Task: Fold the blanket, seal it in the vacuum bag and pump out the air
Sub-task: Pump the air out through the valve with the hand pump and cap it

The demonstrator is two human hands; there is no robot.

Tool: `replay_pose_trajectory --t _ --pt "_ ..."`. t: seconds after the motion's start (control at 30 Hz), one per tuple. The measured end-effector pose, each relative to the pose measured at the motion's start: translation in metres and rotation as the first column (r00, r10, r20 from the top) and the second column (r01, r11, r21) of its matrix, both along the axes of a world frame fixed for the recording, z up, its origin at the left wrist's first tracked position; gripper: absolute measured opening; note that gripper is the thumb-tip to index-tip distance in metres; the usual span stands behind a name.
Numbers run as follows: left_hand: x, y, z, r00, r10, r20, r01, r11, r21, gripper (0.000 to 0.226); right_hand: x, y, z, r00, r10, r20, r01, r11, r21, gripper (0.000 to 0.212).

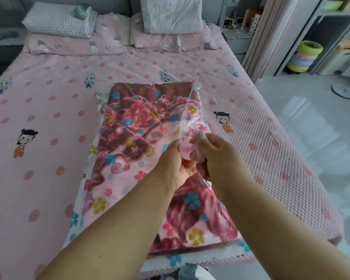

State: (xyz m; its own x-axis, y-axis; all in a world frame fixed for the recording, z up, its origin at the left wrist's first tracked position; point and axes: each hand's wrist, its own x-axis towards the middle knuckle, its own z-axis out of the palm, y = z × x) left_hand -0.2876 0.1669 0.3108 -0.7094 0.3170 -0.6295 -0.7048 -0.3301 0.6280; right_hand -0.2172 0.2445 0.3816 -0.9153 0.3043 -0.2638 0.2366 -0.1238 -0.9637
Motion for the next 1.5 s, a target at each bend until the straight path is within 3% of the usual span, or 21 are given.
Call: replay_pose_trajectory --t 0.1,0.2,0.3,0.43,0.6,0.67,0.77,0.8,0.93,1.0,1.13,1.33,1.4,1.5 --pt "-0.006 0.001 -0.005 1.000 -0.022 0.005 0.022 0.999 -0.028 0.025 0.009 0.005 0.015 0.987 0.038 -0.157 -0.021 0.994 0.106 0.034" --pt "0.006 0.003 -0.014 1.000 -0.011 0.024 0.013 0.998 -0.056 0.028 0.015 -0.010 -0.004 0.997 0.053 0.064 -0.062 0.988 0.141 0.037" --pt "0.018 0.003 -0.021 0.999 0.037 0.029 -0.037 0.999 0.003 0.037 0.025 -0.011 -0.004 0.981 0.095 0.167 -0.090 0.995 -0.040 0.035" --pt "0.009 0.003 -0.012 1.000 -0.001 0.027 0.000 1.000 0.021 0.025 0.035 0.000 0.020 0.987 0.148 -0.056 -0.157 0.960 -0.230 0.036" --pt "0.021 0.007 -0.020 0.999 0.038 0.037 -0.039 0.999 0.035 0.037 0.022 -0.008 0.007 0.961 0.168 0.221 -0.168 0.986 -0.018 0.034" --pt "0.015 0.004 -0.018 1.000 0.022 0.023 -0.023 0.997 0.069 0.030 0.023 -0.004 0.014 0.973 0.176 0.152 -0.163 0.982 -0.092 0.030" --pt "0.001 0.002 -0.017 0.999 0.013 0.040 -0.016 0.997 0.075 0.030 0.026 0.003 0.034 0.974 0.206 -0.096 -0.224 0.944 -0.244 0.029" --pt "0.000 0.004 -0.017 0.999 0.011 0.043 -0.014 0.997 0.072 0.032 0.025 0.004 0.032 0.973 0.207 -0.102 -0.224 0.951 -0.214 0.031" --pt "0.007 0.008 -0.021 0.999 0.036 0.006 -0.036 0.998 0.056 0.030 0.010 -0.003 0.012 0.965 0.190 0.180 -0.209 0.974 0.091 0.036" --pt "0.005 0.006 -0.018 1.000 0.027 -0.001 -0.027 0.998 0.060 0.034 0.006 -0.001 0.018 0.970 0.178 0.165 -0.192 0.979 0.071 0.034" --pt "-0.006 0.005 -0.012 0.999 0.010 0.036 -0.013 0.997 0.078 0.069 0.008 0.012 0.045 0.976 0.193 -0.102 -0.203 0.974 -0.100 0.035" --pt "-0.001 0.008 -0.013 1.000 0.003 0.024 -0.006 0.990 0.141 0.069 -0.007 0.001 0.019 0.953 0.218 0.209 -0.250 0.957 0.146 0.027" --pt "-0.007 0.006 -0.010 0.999 0.002 0.049 -0.009 0.991 0.131 0.076 -0.014 0.007 0.026 0.965 0.225 0.135 -0.245 0.958 0.152 0.028" --pt "-0.018 0.005 -0.004 0.995 -0.007 0.102 0.001 0.998 0.061 0.079 -0.020 0.015 0.039 0.969 0.238 -0.064 -0.239 0.971 -0.002 0.030"
